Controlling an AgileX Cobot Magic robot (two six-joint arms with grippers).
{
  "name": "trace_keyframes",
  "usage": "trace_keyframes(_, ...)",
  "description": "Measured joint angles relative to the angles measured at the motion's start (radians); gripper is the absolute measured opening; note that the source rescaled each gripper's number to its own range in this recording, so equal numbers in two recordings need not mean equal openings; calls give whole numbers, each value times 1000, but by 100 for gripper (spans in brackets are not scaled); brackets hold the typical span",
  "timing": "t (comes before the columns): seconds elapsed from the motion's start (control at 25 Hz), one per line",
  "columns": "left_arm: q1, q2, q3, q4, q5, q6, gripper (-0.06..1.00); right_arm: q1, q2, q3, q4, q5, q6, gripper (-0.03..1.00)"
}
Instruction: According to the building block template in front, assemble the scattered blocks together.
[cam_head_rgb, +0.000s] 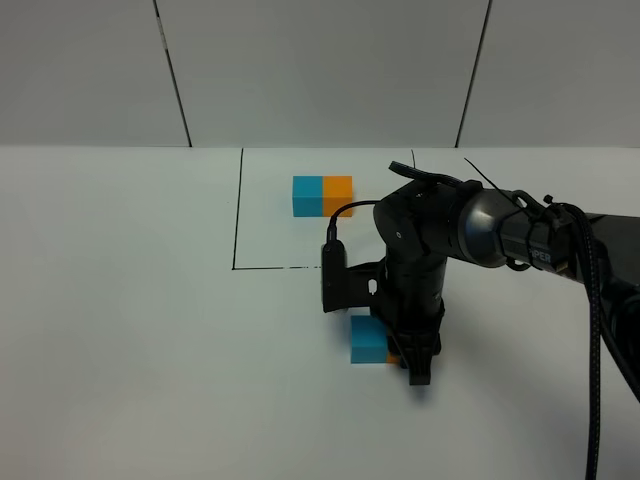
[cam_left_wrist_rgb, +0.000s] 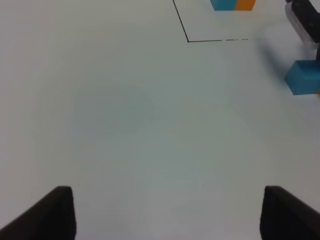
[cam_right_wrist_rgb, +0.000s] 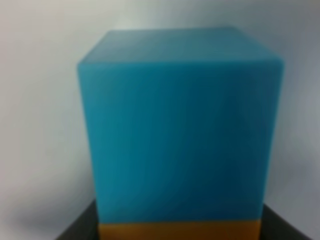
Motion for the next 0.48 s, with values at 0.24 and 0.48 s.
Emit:
trace_keyframes(0.24, 0, 0, 0, 0, 0, 0, 60, 1, -3, 0, 19, -39, 3, 14)
trace_keyframes(0.48, 0, 0, 0, 0, 0, 0, 60, 2, -28, 0, 17, -60, 38, 84)
